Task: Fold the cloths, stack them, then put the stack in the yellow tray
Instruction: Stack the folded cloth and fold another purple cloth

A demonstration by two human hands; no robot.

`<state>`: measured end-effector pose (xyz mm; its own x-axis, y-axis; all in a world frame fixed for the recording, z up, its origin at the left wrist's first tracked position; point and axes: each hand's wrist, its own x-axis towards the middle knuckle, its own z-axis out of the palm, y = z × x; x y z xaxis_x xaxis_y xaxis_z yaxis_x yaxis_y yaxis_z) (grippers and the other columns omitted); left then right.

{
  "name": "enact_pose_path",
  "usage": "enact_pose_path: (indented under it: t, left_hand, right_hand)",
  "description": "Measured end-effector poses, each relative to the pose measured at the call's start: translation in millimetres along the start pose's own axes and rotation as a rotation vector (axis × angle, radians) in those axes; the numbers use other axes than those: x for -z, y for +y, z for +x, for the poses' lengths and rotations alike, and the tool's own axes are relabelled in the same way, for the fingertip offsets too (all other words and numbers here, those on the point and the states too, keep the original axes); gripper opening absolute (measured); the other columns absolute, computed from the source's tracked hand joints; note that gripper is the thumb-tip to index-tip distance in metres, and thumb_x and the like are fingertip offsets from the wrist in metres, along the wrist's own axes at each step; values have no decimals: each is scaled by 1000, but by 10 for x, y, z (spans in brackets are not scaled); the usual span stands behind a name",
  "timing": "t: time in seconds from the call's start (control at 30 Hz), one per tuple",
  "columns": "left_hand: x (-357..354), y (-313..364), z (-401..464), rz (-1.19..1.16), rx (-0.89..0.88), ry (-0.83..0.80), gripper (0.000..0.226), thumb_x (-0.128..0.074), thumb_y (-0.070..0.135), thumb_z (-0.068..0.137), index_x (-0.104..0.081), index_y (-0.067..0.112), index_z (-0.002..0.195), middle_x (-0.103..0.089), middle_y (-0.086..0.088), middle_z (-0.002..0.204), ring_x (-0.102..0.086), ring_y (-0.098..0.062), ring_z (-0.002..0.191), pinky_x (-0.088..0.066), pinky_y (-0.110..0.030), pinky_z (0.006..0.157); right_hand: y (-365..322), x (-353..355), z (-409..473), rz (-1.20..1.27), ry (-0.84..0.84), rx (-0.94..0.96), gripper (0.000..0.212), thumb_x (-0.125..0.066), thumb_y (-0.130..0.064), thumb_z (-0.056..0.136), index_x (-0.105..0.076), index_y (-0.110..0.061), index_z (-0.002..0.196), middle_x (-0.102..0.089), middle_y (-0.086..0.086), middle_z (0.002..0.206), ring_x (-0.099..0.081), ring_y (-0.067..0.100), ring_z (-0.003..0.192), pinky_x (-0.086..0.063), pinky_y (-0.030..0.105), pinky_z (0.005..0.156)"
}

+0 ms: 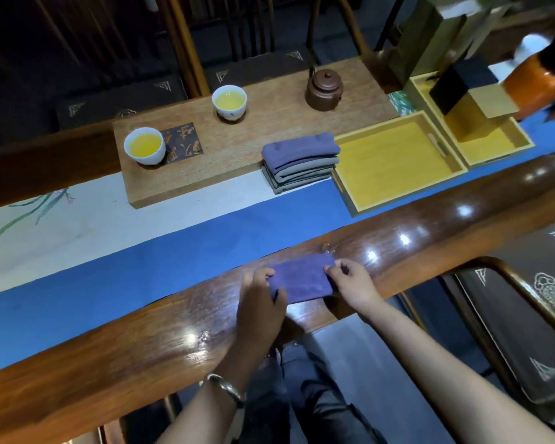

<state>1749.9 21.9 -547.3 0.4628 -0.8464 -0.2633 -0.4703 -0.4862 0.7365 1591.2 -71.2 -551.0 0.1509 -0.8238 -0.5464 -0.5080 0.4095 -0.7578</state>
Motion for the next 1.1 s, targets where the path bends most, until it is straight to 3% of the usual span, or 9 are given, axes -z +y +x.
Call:
enact_pose_path:
  t: [0.1,0.2,0.4,0.53,0.67,0.83,0.93,1.03,1.1]
  left_hand:
    - [9,-138,38,46,113,-41,18,-60,24,86,-52,14,98,-49,-1,102,-53,-17,85,-43,-32,70]
    - [-78,-220,84,109,170,-207,33,-54,41,91,-58,8,89,-62,-7,93,-59,-19,79,-47,-34,68]
    - [-224,-107,153,-95,330,-229,51,-58,63,76,-59,15,92,-63,7,78,-58,-8,69,-35,-24,53]
    - [-270,-110,235,-107,383,-201,48,-68,53,75,-61,16,106,-67,3,100,-62,-18,88,-41,-27,62]
    - [-271,-130,305,-150,334,-240,37,-62,38,88,-61,11,113,-66,-5,110,-62,-25,100,-49,-38,85]
    - [-26,49,284,-440,200,-312,21,-53,20,96,-68,9,105,-73,-3,101,-68,-22,95,-51,-21,80]
    - [148,257,280,-594,260,-361,23,-52,20,97,-67,5,107,-73,-10,105,-68,-26,95,-51,-37,88]
    - [295,417,346,-650,251,-436,27,-50,14,98,-61,-11,104,-65,-20,97,-58,-27,89,-45,-40,83]
    - [408,509,413,-667,233,-475,31,-51,15,98,-58,-14,109,-64,-22,98,-58,-27,89,-44,-40,84]
  right_hand:
    - [121,97,67,-107,91,-53,24,-54,-14,91,-48,-10,68,-47,8,65,-42,20,63,-38,29,61]
    - [198,135,107,-303,98,-90,25,-54,-20,91,-54,-4,72,-58,12,70,-52,27,68,-39,34,63]
    - [213,33,139,-421,103,-22,28,-55,-26,93,-49,-5,77,-54,11,73,-50,29,70,-32,34,60]
    - [218,-11,164,-389,119,3,33,-58,-30,91,-50,0,78,-56,17,73,-48,30,68,-33,38,60]
    - [240,5,171,-330,107,-39,43,-62,-41,87,-53,1,84,-64,21,83,-58,32,76,-41,38,62]
    - [185,25,10,6,35,-202,48,-62,-55,81,-53,-8,86,-59,10,81,-59,26,76,-52,43,79]
    - [138,21,-122,444,-236,-427,74,-58,-61,82,-58,8,109,-62,16,83,-59,29,73,-51,34,71]
    - [18,56,-208,734,-412,-525,68,-57,-57,83,-63,4,113,-69,26,109,-70,31,93,-59,34,76]
    - [-111,110,-182,855,-395,-435,55,-67,-43,78,-64,-1,114,-71,19,104,-72,25,87,-59,31,71]
